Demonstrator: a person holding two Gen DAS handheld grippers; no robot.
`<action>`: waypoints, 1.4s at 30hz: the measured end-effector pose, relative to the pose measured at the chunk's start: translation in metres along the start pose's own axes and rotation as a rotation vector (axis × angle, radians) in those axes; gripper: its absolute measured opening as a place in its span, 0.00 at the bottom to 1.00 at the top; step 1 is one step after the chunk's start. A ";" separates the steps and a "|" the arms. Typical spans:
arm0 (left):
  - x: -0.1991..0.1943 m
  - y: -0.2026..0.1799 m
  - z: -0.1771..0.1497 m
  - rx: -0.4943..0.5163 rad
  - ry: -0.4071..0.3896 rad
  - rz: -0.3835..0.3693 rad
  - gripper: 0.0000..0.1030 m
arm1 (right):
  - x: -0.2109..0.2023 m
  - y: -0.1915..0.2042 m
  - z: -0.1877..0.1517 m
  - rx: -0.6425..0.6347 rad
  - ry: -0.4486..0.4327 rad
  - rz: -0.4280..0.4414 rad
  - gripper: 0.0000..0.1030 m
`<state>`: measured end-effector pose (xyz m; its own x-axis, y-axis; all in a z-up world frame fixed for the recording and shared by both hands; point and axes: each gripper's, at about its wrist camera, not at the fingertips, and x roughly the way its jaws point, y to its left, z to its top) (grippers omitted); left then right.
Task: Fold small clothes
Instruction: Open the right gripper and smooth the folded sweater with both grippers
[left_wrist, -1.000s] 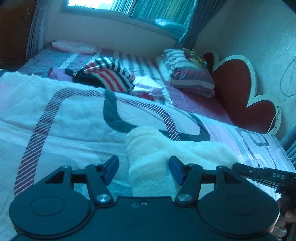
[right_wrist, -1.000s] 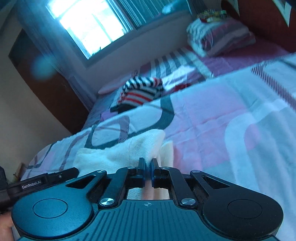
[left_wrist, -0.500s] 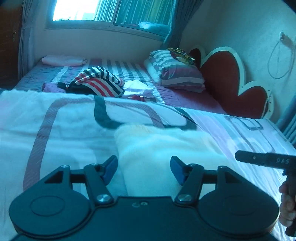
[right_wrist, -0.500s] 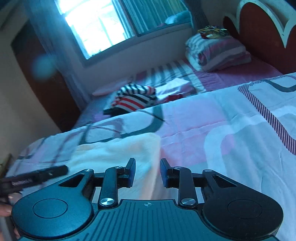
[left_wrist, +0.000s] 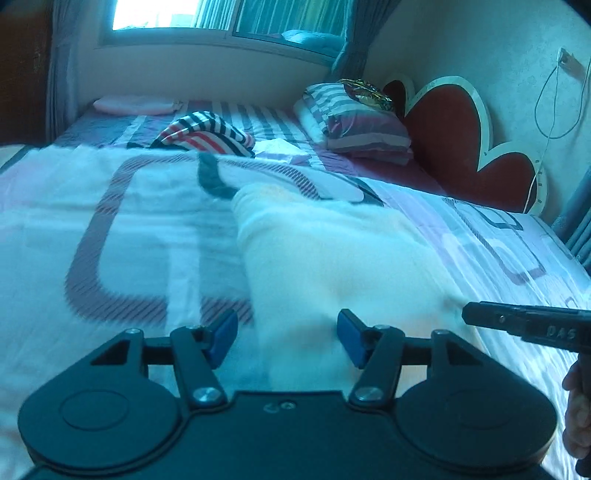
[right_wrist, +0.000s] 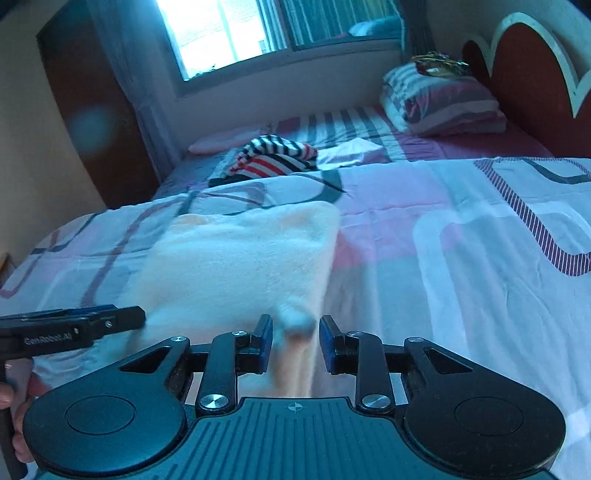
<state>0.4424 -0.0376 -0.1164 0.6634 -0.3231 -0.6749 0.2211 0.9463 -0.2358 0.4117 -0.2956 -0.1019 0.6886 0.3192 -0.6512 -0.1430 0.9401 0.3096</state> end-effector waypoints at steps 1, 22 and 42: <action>-0.005 0.001 -0.006 -0.008 0.003 0.005 0.56 | -0.005 0.006 -0.005 -0.013 0.003 0.009 0.28; -0.049 -0.008 -0.074 0.014 0.028 0.028 0.57 | -0.021 0.021 -0.069 -0.125 0.136 -0.136 0.28; -0.049 -0.011 -0.076 0.059 0.040 0.056 0.62 | -0.020 0.023 -0.076 -0.086 0.130 -0.115 0.28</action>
<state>0.3531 -0.0326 -0.1345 0.6471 -0.2686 -0.7135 0.2267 0.9613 -0.1563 0.3411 -0.2713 -0.1343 0.6073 0.2168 -0.7643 -0.1325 0.9762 0.1716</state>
